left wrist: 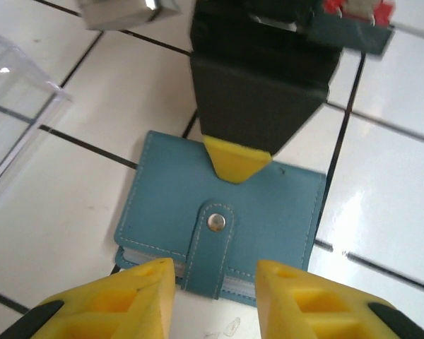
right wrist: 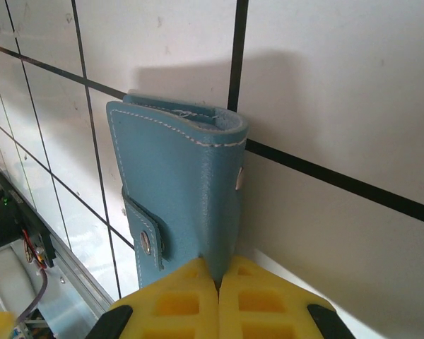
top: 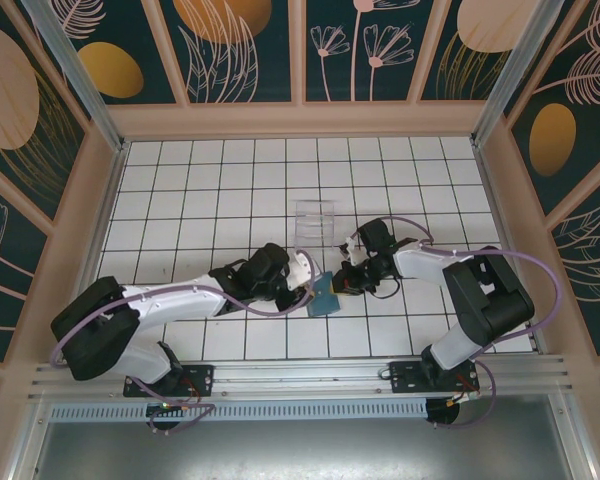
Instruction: Take the credit cards out of the card holder
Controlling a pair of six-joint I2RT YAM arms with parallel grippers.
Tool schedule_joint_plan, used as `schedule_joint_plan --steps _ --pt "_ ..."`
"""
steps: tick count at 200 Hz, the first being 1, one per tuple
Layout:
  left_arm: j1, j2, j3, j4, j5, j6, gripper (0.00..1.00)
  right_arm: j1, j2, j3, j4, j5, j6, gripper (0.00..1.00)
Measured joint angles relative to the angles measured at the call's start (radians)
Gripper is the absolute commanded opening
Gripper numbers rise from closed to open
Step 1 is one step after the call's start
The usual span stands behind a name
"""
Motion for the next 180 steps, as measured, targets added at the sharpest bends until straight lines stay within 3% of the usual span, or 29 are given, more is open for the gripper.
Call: schedule_joint_plan --steps 69,180 --pt "0.0 0.125 0.004 0.034 0.043 0.238 0.49 0.006 0.0 0.0 -0.013 -0.003 -0.026 0.03" --pt "0.0 0.233 0.121 0.054 0.124 0.262 0.42 0.019 -0.009 0.0 -0.019 0.005 -0.029 0.03"
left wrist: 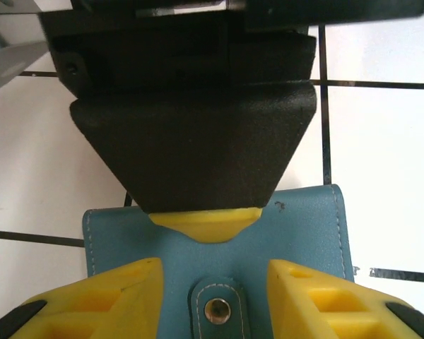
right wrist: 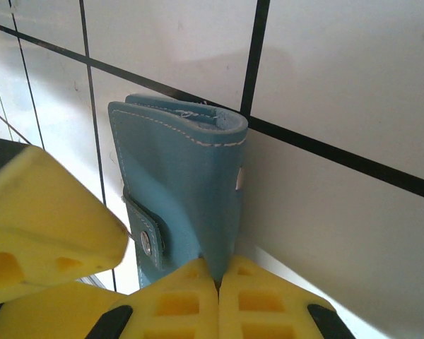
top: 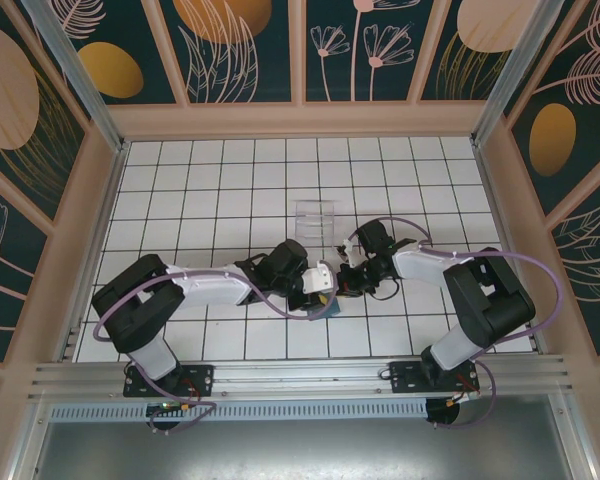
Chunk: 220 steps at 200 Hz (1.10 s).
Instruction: Take the credit cards out of the card holder
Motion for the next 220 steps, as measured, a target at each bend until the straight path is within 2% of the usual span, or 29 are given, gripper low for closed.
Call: schedule_joint_plan --steps 80,143,220 --pt "0.0 0.05 0.066 -0.137 -0.018 -0.053 0.43 0.002 0.0 0.0 0.0 0.009 0.001 0.03" --pt "-0.002 0.092 0.148 -0.225 -0.042 -0.071 0.31 0.004 0.0 0.0 0.0 0.029 0.005 0.02" --pt "-0.003 0.076 0.146 -0.237 -0.061 -0.075 0.15 0.006 -0.016 -0.005 0.008 0.044 0.035 0.0"
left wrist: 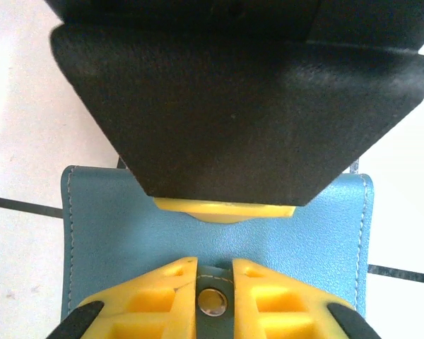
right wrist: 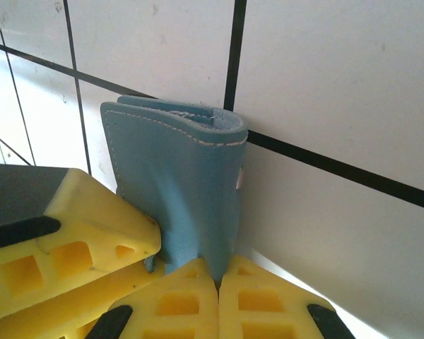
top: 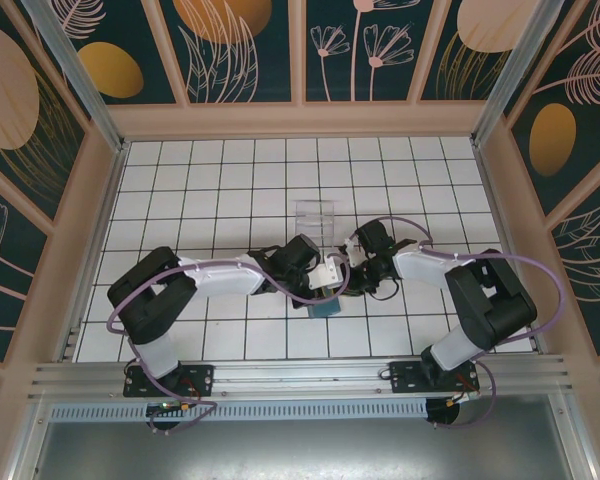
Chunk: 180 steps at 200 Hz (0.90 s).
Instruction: Take the credit cards out of the card holder
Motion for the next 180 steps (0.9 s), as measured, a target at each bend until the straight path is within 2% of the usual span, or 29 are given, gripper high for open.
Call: schedule_joint_plan --steps 48,74,84,100,127,151,164,180 --pt "0.002 -0.106 -0.059 0.006 -0.056 -0.008 0.13 -0.001 -0.016 -0.023 0.012 0.027 0.026 0.0" --pt "0.001 -0.135 -0.088 0.012 -0.076 -0.02 0.15 -0.002 -0.018 -0.025 0.013 0.029 0.029 0.01" --pt "0.002 -0.145 -0.1 0.018 -0.084 -0.029 0.22 -0.002 -0.019 -0.026 0.012 0.031 0.03 0.05" --pt "0.002 -0.172 -0.128 0.035 -0.114 -0.069 0.24 -0.002 -0.024 -0.027 0.011 0.037 0.036 0.16" --pt "0.002 -0.24 -0.183 0.067 -0.166 -0.161 0.36 -0.002 -0.042 -0.027 -0.015 0.067 0.051 0.3" --pt "0.002 -0.31 -0.215 0.095 -0.208 -0.277 0.41 -0.002 -0.076 -0.027 -0.051 0.103 0.066 0.35" --pt "0.002 -0.336 -0.216 0.105 -0.228 -0.351 0.48 -0.002 -0.101 -0.024 -0.073 0.126 0.072 0.37" --pt "0.002 -0.349 -0.201 0.105 -0.246 -0.453 0.49 -0.002 -0.127 -0.011 -0.102 0.159 0.078 0.37"
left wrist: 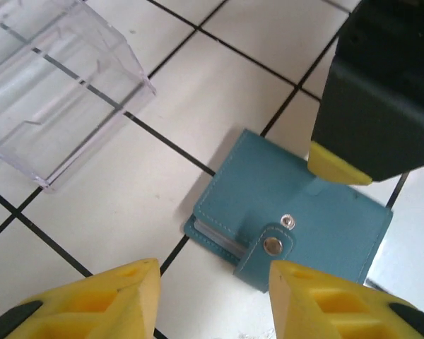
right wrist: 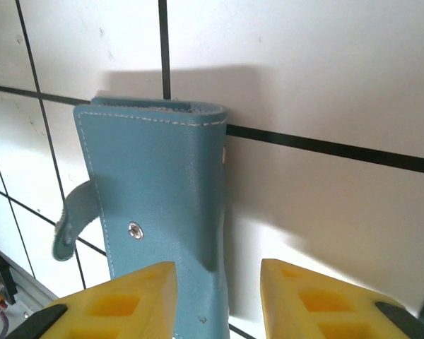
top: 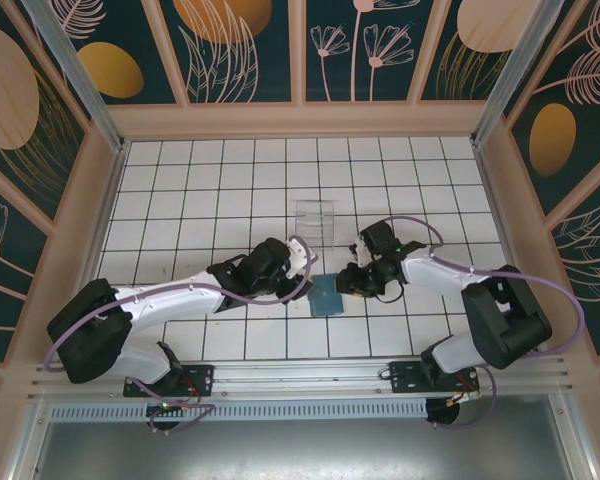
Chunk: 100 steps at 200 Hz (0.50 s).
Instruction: Take the credit cards out of the card holder
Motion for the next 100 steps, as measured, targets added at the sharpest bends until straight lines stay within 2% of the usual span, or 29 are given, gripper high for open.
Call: schedule_joint_plan --steps 31,61,100 --pt "0.0 0.055 0.127 -0.067 -0.038 -0.212 0.46 0.0 -0.039 0.022 -0.031 0.061 0.019 0.37" --pt "0.0 0.216 0.346 -0.206 -0.067 -0.419 0.51 -0.005 -0.07 0.023 -0.053 0.108 0.037 0.37" --pt "-0.031 0.402 0.498 -0.378 -0.085 -0.562 0.54 -0.042 -0.113 0.019 -0.063 0.132 0.046 0.38"
